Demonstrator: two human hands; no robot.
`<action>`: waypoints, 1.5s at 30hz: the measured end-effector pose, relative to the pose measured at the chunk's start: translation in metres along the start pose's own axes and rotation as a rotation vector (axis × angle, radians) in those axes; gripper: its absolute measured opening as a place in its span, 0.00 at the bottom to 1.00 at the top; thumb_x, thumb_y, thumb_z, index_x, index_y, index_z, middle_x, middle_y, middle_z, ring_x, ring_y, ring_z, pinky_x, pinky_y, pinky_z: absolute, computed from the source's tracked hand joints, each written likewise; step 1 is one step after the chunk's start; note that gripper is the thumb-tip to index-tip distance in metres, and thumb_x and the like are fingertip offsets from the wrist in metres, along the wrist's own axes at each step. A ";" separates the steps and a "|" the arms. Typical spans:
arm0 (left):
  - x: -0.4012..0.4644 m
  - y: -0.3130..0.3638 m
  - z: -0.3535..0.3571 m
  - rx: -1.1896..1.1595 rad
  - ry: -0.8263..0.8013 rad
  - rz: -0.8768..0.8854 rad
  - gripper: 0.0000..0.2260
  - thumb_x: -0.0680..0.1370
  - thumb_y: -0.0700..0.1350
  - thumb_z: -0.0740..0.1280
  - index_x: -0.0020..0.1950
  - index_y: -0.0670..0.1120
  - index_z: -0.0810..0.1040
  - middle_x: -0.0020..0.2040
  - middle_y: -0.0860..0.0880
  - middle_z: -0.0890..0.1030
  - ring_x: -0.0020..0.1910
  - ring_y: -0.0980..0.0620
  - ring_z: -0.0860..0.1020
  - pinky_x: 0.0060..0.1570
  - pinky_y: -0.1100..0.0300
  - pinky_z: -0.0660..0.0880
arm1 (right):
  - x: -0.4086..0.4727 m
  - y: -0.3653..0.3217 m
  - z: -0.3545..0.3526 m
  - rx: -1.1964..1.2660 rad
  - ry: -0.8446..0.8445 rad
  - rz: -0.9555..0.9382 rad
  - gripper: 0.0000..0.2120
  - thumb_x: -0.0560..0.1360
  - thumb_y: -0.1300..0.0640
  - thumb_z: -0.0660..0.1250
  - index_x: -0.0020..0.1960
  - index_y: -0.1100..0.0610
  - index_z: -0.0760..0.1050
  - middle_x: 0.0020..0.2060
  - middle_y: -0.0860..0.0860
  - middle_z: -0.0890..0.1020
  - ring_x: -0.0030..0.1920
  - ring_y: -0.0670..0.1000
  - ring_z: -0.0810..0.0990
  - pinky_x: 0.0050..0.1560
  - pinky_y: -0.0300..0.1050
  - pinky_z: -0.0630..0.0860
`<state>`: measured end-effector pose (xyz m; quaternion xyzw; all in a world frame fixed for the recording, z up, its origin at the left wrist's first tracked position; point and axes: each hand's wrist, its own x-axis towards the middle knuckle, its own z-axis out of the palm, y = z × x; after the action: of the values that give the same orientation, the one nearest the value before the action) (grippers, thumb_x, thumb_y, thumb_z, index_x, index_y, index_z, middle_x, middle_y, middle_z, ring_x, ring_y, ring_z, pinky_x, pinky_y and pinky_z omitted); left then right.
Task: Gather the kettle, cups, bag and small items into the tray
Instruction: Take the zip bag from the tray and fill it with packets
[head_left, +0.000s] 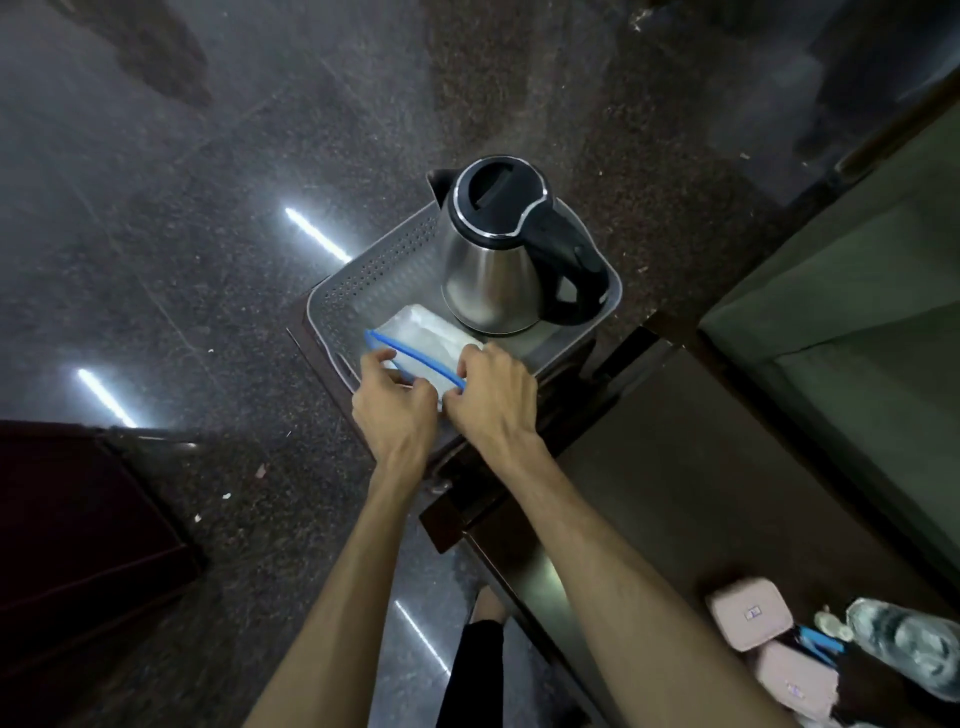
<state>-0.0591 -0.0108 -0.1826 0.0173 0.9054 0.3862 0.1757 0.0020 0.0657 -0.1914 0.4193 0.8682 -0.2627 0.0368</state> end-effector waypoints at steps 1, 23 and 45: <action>-0.004 0.004 -0.002 -0.044 0.026 0.046 0.19 0.72 0.36 0.69 0.62 0.44 0.78 0.41 0.53 0.80 0.48 0.46 0.83 0.56 0.55 0.75 | -0.002 0.002 -0.003 0.075 0.037 0.037 0.11 0.72 0.55 0.71 0.52 0.58 0.80 0.52 0.56 0.83 0.52 0.61 0.83 0.50 0.52 0.79; -0.286 -0.018 0.114 -0.303 -0.740 0.039 0.11 0.75 0.29 0.70 0.50 0.43 0.85 0.41 0.46 0.84 0.38 0.55 0.81 0.40 0.65 0.77 | -0.275 0.225 -0.009 1.740 0.346 1.163 0.06 0.75 0.68 0.70 0.43 0.60 0.83 0.38 0.57 0.87 0.36 0.51 0.86 0.36 0.41 0.83; -0.355 -0.066 0.150 -0.230 -0.424 0.210 0.06 0.75 0.34 0.71 0.49 0.43 0.86 0.45 0.43 0.85 0.46 0.48 0.84 0.43 0.68 0.78 | -0.274 0.314 0.004 1.031 0.200 0.938 0.11 0.76 0.61 0.68 0.57 0.56 0.82 0.49 0.53 0.87 0.52 0.54 0.84 0.60 0.50 0.79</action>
<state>0.3299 -0.0120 -0.2170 0.1718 0.7917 0.4904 0.3213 0.4126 0.0298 -0.2505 0.7357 0.3599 -0.5571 -0.1373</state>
